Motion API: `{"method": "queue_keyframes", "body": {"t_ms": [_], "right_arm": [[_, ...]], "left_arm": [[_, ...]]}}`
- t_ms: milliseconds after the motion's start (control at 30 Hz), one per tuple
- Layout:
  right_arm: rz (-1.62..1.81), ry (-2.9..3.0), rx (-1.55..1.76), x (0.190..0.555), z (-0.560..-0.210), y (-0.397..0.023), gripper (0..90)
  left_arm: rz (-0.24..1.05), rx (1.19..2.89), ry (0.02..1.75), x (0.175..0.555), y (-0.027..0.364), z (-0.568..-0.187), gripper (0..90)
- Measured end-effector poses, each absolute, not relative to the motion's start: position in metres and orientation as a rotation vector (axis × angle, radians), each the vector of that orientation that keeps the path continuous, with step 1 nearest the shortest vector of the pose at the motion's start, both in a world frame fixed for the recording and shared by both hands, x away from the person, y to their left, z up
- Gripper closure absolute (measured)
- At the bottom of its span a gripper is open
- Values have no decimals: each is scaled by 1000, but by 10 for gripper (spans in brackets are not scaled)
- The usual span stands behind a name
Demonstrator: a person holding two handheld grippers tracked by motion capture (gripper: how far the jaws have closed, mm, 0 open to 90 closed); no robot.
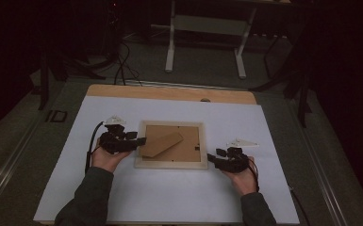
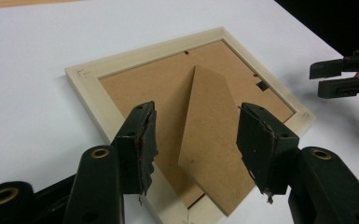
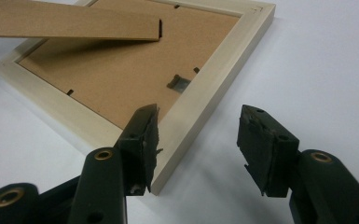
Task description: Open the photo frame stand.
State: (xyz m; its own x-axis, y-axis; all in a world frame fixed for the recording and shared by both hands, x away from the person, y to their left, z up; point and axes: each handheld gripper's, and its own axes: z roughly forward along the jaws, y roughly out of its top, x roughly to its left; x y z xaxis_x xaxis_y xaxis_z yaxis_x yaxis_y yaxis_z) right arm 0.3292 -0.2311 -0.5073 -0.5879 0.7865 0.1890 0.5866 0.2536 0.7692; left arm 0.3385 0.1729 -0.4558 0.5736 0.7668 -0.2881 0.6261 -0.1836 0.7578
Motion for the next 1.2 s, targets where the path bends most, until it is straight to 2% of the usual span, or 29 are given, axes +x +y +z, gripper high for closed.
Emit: {"method": "queue_keyframes", "body": {"t_ms": [633, 967, 1200], "right_arm": [[1231, 2293, 1293, 329, -508, -232, 490], [1230, 2298, 1291, 329, -508, -232, 491], [1235, 2292, 1291, 329, -508, -234, 491]], "left_arm": [[126, 1927, 1135, 364, 160, -462, 473], [36, 1941, 1142, 373, 151, -475, 482], [22, 1975, 1141, 375, 144, -480, 448]]}}
